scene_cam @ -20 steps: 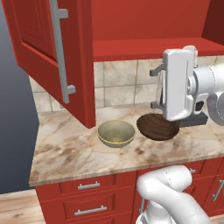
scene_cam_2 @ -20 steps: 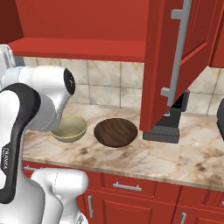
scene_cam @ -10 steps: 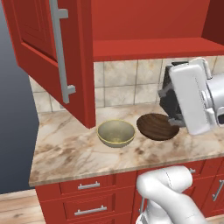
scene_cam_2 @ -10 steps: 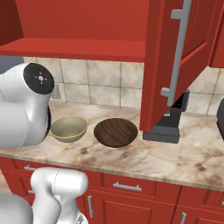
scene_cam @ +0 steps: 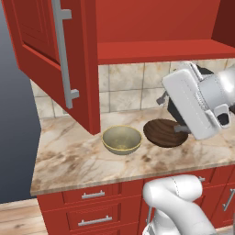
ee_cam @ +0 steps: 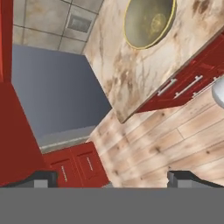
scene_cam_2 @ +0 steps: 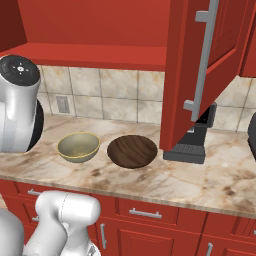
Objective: Open the cabinet. Pick the bowls from the counter and place them in the cabinet. Then close the cabinet.
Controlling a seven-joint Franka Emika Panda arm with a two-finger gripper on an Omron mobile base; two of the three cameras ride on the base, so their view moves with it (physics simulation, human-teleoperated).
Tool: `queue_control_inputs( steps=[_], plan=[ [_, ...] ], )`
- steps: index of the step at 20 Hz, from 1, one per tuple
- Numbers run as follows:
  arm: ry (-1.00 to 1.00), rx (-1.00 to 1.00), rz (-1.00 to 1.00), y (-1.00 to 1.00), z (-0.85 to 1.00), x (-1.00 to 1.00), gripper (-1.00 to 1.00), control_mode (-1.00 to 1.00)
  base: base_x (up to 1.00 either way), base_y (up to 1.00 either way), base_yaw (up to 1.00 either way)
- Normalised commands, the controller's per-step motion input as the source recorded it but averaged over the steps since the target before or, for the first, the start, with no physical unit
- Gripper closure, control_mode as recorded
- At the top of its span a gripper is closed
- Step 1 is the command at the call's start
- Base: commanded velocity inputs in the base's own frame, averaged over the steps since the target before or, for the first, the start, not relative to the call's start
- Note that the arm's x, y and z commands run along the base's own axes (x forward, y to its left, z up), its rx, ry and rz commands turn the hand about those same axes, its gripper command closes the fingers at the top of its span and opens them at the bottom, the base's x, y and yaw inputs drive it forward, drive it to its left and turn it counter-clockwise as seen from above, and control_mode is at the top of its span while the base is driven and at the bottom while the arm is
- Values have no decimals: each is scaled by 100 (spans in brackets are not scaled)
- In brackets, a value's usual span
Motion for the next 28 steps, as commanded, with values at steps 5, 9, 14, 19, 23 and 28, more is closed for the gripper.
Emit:
queue_control_inputs(
  steps=[5, 9, 14, 19, 23, 28],
  plan=[
    [3, -4, -9, -18, -1, 26, -100, -100, 0, 0, 0],
    [0, -11, -6, -35, -24, 3, -100, -100, 0, 0, 0],
    [0, -18, -3, -25, -33, 16, -100, -100, 0, 0, 0],
    [0, -13, -4, -50, -31, 22, -100, -100, 0, 0, 0],
    [2, -11, -9, -74, -32, 16, -100, -100, 0, 0, 0],
    [1, -11, -5, -50, -45, 19, -100, -100, 0, 0, 0]
  ],
)
